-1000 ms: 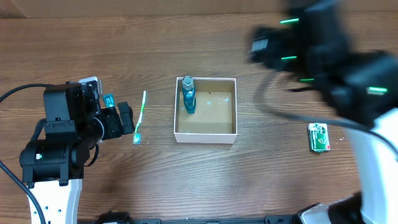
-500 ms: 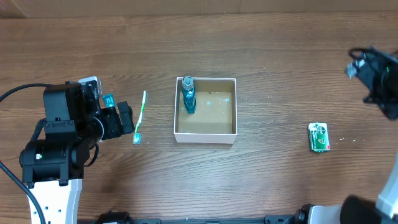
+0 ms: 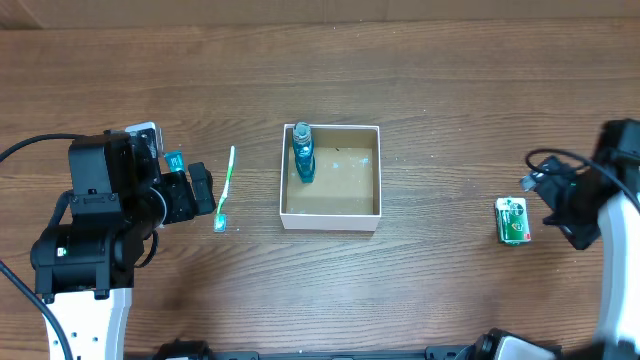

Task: Pack container
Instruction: 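Move the right gripper to the green Dettol soap bar and grasp it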

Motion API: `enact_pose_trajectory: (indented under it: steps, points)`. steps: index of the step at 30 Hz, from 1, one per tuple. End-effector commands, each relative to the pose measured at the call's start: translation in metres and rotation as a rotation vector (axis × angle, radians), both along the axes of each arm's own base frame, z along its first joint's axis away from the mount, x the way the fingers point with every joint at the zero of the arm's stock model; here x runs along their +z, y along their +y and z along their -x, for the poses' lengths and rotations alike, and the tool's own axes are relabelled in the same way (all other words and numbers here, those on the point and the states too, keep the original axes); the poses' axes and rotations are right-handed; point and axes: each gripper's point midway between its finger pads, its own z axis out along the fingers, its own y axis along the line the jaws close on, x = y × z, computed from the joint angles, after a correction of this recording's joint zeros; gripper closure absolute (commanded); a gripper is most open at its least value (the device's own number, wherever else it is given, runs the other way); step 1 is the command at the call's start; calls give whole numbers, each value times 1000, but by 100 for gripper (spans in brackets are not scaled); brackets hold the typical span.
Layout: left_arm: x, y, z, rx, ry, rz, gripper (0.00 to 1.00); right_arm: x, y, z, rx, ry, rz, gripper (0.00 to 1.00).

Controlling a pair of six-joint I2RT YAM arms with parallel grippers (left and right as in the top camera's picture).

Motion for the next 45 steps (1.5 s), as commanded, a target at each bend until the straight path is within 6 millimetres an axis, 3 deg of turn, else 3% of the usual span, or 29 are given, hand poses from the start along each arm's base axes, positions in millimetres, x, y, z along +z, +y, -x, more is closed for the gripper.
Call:
enact_pose_trajectory:
  steps: [1, 8, 12, 33, 45]
  points:
    - [9, 3, -2, 18, -25, -1, 0, -30, -10, -14, 186, 58, 25, 0]
    - [9, 3, -2, 18, -26, -1, 0, -88, -11, -16, 265, 201, -44, 0]
    - [9, 3, -2, 18, -27, -1, 0, -108, -9, -10, 293, 264, -80, 0]
    - [9, 7, -3, 34, -27, -21, 0, -133, -2, 6, 309, 305, -105, 1]
    - [9, 7, -3, 34, -26, -20, 0, -133, 5, -5, 309, 251, -142, 42]
